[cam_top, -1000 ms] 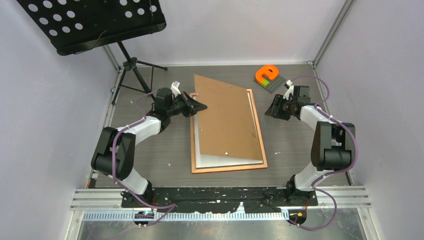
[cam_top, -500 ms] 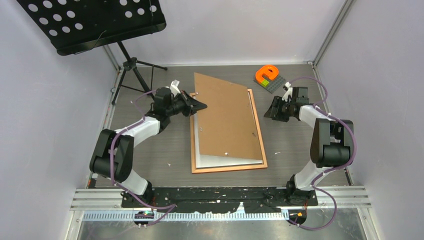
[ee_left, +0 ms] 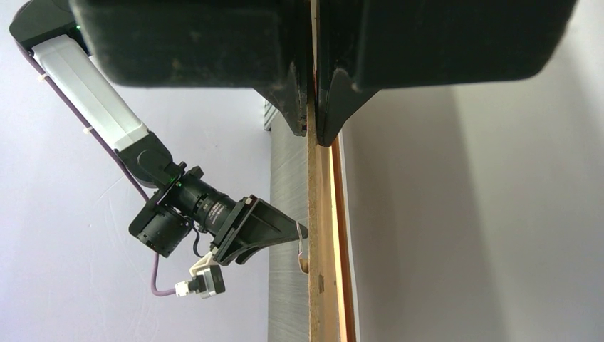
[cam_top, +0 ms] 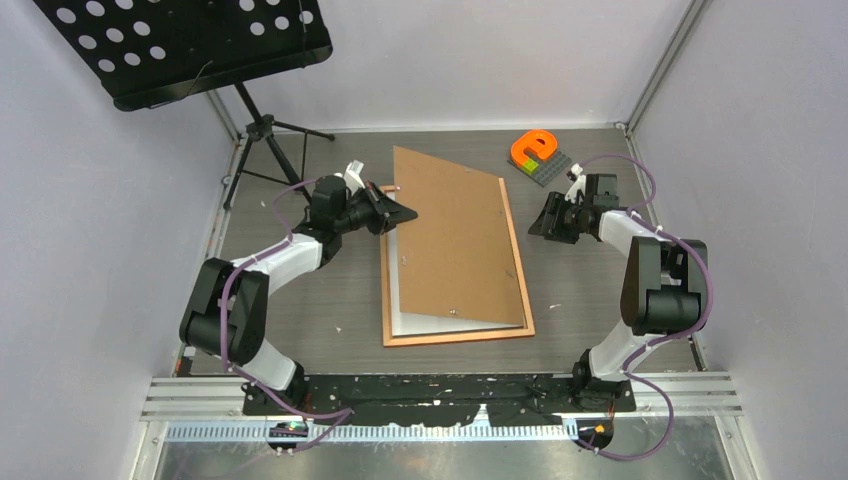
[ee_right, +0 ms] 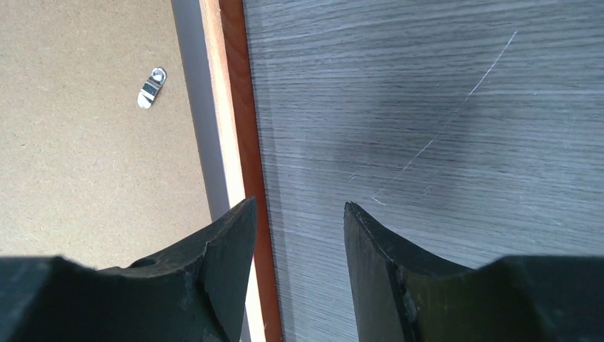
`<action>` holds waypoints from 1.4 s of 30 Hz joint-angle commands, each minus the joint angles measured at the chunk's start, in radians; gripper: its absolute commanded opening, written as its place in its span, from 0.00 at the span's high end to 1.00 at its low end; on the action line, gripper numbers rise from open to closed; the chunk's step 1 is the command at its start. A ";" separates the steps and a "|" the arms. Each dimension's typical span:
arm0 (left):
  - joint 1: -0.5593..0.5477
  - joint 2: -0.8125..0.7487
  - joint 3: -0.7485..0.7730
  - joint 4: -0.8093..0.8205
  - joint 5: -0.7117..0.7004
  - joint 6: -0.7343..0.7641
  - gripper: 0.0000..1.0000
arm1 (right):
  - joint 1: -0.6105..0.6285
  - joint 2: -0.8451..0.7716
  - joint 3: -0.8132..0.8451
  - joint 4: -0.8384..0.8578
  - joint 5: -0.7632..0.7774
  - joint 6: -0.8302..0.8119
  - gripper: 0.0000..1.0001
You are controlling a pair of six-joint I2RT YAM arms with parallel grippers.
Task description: Put the photo into the frame
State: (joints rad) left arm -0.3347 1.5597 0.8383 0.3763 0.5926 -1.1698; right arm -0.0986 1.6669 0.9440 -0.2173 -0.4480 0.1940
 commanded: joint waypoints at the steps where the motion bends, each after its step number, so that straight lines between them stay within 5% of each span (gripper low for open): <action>1: -0.003 -0.030 0.010 0.075 0.023 -0.012 1.00 | -0.006 -0.009 0.012 0.015 -0.015 -0.002 0.45; 42: -0.017 0.056 0.014 0.099 0.002 -0.016 1.00 | -0.010 0.001 -0.002 0.033 -0.048 0.008 0.45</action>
State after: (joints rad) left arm -0.3450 1.6154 0.8257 0.3782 0.5800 -1.1709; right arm -0.1024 1.6669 0.9440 -0.2161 -0.4713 0.1944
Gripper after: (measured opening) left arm 0.004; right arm 0.549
